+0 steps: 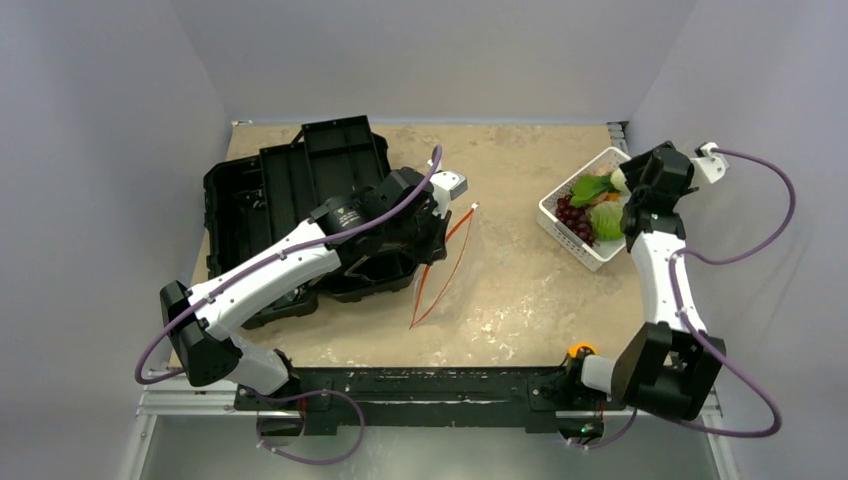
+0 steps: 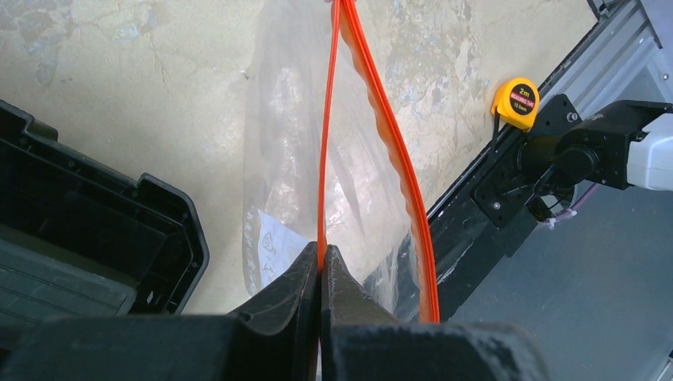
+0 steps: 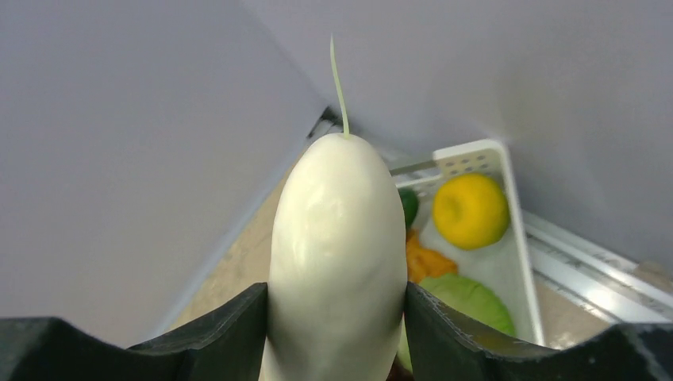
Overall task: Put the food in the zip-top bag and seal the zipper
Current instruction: Pick up the fake vegetable from the bin, then place the fake vegetable in the zipper food storage bag.
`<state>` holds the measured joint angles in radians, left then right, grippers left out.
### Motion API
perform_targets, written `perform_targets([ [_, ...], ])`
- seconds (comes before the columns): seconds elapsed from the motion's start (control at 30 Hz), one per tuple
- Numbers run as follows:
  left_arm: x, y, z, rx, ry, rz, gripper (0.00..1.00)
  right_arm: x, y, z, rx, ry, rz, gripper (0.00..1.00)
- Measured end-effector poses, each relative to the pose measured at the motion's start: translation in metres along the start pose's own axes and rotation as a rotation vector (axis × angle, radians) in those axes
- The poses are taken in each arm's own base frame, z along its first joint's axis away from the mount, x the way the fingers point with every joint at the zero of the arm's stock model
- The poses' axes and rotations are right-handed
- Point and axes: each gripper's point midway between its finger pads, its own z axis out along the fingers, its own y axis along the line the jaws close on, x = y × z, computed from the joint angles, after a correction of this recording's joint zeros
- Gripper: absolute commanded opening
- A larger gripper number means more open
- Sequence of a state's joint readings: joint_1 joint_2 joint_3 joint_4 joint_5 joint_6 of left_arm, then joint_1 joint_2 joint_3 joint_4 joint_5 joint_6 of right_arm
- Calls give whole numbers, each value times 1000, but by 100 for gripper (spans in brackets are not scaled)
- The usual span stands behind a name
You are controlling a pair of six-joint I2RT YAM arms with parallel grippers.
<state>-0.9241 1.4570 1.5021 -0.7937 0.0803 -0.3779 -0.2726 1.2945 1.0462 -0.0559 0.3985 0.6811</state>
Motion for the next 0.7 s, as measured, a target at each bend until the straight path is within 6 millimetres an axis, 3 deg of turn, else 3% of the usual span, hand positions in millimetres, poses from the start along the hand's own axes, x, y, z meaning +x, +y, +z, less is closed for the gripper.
perform_targets([
  [0.1,0,0,0,3,1,0,0,16,22,-25,-138,60,-6,0],
  [0.23,1,-1,0,9,5,0,0,60,67,-62,-344,190,-74,0],
  [0.3,1,-1,1,7,6,3,0,89,95,-88,-471,276,-130,0],
  [0.43,1,1,3,-1,9,4,0,124,135,-141,-692,407,-213,0],
  [0.57,3,1,6,1,20,3,0,127,162,-184,-871,455,-249,0],
  [0.7,6,-2,11,16,35,2,0,110,175,-228,-1019,449,-266,0],
])
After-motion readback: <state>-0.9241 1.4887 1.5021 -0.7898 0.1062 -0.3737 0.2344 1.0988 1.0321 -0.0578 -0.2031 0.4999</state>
